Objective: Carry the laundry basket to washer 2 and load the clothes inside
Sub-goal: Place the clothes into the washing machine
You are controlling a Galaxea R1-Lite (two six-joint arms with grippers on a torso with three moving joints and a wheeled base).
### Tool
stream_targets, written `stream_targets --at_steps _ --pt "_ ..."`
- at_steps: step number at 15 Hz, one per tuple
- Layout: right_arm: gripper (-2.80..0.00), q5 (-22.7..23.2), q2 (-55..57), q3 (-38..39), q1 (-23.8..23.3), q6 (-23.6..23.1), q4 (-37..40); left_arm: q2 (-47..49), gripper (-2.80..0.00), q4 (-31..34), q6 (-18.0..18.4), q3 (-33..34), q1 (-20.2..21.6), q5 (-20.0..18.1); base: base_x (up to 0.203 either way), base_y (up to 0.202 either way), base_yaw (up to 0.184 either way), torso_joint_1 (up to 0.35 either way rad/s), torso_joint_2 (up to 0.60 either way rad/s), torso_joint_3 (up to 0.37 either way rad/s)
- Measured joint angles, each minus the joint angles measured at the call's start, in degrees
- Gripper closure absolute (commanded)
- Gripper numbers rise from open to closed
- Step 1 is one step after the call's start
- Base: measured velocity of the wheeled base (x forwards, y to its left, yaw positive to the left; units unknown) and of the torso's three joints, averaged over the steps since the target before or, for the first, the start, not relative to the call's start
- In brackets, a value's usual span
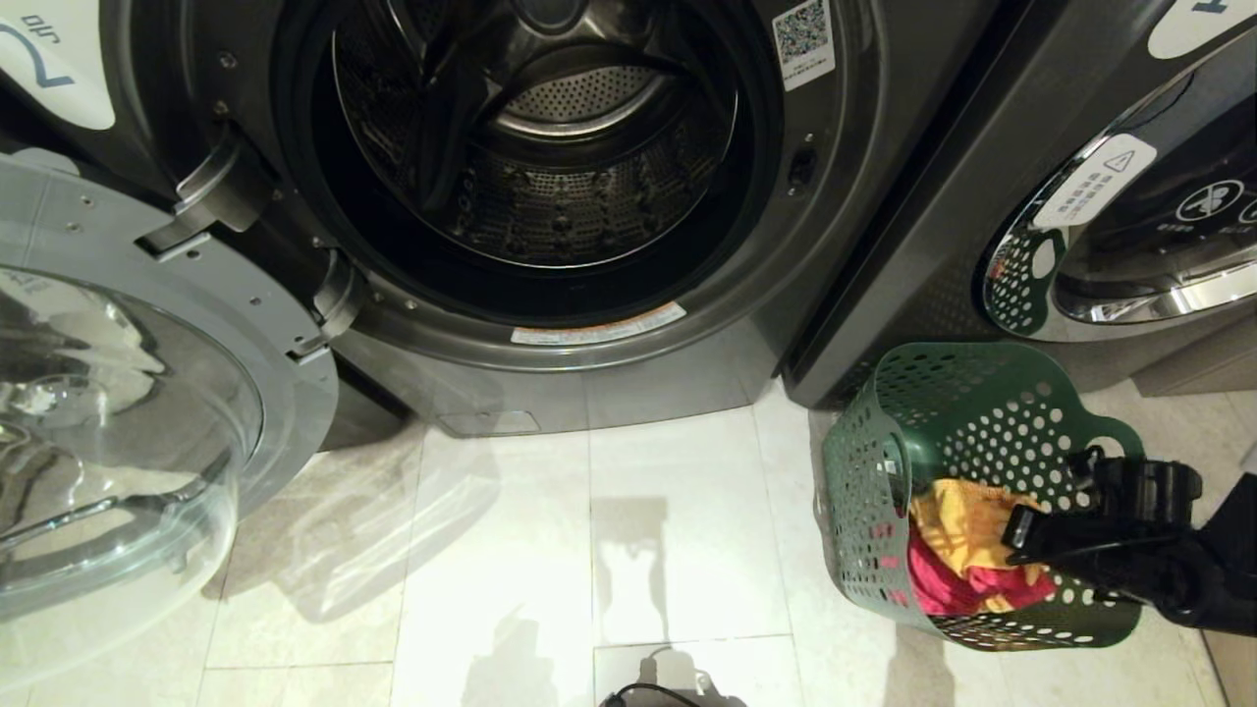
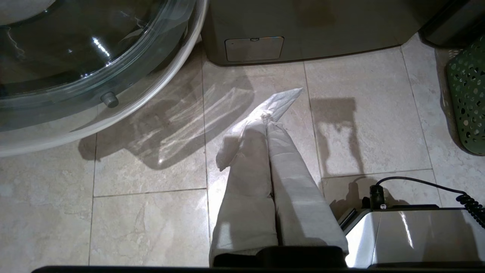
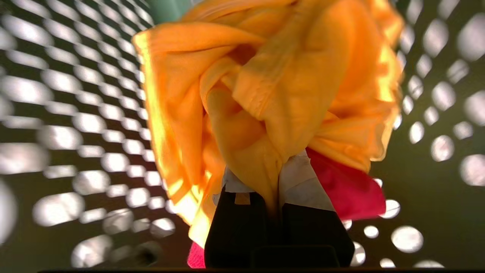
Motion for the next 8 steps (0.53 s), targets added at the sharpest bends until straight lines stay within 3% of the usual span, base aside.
stream_targets --at_steps 4,8 --pt "0.00 1.0 -20.0 -3.1 0.5 0.2 16.0 0.0 0.00 0.0 -0.1 0.0 0.0 0.0 0.000 0.000 0.000 0.000 0.00 0.000" --pt "0.00 2.0 -39.9 -16.0 3.4 0.4 41.1 0.0 0.00 -0.1 -0.2 0.0 0.0 0.0 0.000 0.000 0.000 0.000 0.00 0.000"
